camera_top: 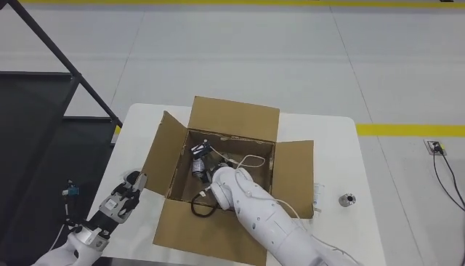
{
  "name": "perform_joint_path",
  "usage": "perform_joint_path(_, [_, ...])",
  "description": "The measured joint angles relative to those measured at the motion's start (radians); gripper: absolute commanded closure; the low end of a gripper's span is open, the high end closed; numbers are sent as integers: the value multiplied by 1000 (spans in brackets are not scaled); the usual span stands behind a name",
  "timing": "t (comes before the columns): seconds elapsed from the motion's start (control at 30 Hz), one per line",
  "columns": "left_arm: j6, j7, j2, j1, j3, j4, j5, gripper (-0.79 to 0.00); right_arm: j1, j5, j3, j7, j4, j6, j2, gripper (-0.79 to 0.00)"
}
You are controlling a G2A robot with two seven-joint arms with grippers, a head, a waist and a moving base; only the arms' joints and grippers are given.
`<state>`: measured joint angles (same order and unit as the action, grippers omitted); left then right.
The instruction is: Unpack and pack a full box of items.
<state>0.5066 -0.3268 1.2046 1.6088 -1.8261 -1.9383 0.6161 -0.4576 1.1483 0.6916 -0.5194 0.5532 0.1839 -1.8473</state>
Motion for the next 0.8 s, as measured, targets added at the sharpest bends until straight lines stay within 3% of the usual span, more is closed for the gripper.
perform_joint_path(0.27, [-1, -2, -5, -3, 3, 4, -8, 0, -42, 35, 27, -1, 60, 55, 13, -785])
perform_joint_path(0.57, [-4, -1, -11, -1, 6, 2, -15, 0, -104, 138, 55, -82, 188, 122, 42, -785])
perform_joint_path(0.67, [-6, 1, -12, 0, 6, 1, -18, 0, -135, 184, 70, -119, 252, 160, 54, -785])
perform_joint_path(0.8, [-7, 2, -15, 2, 6, -1, -22, 0, -159, 263, 83, -257, 328, 188, 70, -785])
